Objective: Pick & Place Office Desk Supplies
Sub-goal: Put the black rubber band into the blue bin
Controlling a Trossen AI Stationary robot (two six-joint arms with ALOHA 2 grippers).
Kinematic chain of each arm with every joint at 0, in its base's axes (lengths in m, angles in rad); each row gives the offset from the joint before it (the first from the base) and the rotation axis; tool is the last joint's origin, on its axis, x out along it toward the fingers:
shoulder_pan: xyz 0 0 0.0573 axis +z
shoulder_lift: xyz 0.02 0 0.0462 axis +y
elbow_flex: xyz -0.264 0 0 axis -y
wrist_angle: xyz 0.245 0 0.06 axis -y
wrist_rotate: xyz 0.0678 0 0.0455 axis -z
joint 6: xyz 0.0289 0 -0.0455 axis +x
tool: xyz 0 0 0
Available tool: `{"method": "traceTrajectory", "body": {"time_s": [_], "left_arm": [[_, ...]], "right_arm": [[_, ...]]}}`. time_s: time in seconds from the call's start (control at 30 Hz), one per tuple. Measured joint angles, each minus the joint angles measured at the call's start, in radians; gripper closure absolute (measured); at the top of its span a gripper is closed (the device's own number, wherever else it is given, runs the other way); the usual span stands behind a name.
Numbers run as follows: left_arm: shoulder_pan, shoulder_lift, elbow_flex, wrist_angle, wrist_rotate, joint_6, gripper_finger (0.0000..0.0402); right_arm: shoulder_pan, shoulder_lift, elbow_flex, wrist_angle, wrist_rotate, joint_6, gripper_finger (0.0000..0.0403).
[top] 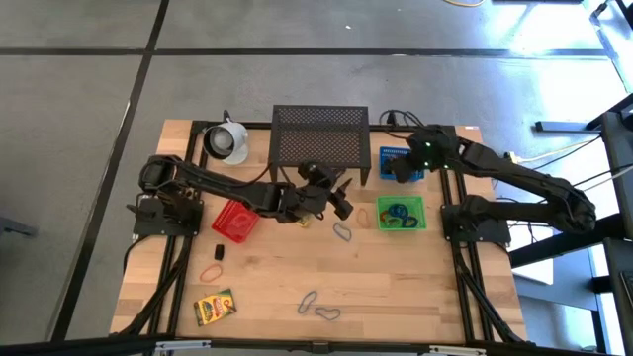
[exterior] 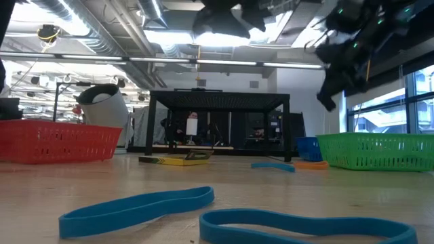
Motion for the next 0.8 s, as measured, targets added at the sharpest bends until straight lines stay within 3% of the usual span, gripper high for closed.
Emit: {"method": "traceTrajectory", "body": {"time_s": [0.23,0.43,0.57,0.7,0.8], "left_arm": [[0.012,-0.074,-0.001,-0.260,0.062,-0.215,0.0226],[-0.012,-0.134,0.000,-0.562,0.185,-0.417,0.0226],[-0.049,-0.144,0.000,-0.750,0.308,-0.572,0.0226],[-0.110,-0.144,0.000,-0.904,0.468,-0.731,0.0226],[-0.169,-0.144,0.000,-0.999,0.533,-0.847,0.0226]], "right_arm": [[-0.065,0.219,0.000,0.002,-0.001,-0.024,0.0399],[-0.085,0.299,0.000,0.013,0.071,-0.027,0.0389],[-0.094,0.306,0.000,0.015,0.082,-0.027,0.0350],[-0.093,0.306,0.000,0.015,0.098,-0.028,0.0293],[-0.094,0.306,0.000,0.024,0.105,-0.028,0.0245]]}}
